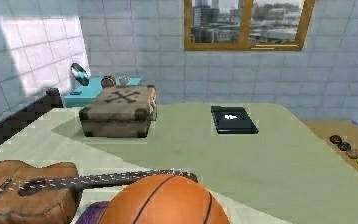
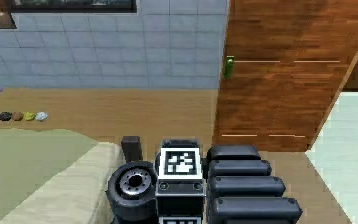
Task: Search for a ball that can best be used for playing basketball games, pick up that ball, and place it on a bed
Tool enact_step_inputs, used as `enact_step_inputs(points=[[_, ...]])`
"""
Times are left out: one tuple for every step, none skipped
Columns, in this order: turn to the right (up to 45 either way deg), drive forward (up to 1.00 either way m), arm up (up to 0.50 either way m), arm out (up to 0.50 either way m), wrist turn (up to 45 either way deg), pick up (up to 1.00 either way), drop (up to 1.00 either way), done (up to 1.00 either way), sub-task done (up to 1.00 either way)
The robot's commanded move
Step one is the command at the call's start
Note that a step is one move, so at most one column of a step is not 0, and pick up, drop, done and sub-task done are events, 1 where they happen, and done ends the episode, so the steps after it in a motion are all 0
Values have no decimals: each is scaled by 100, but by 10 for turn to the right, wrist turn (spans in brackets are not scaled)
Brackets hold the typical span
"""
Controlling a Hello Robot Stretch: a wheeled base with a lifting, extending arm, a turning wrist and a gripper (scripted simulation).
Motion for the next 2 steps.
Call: enact_step_inputs(points=[[-60,0,0,0,0,0,0,0,0],[90,0,0,0,0,0,0,0,0]])
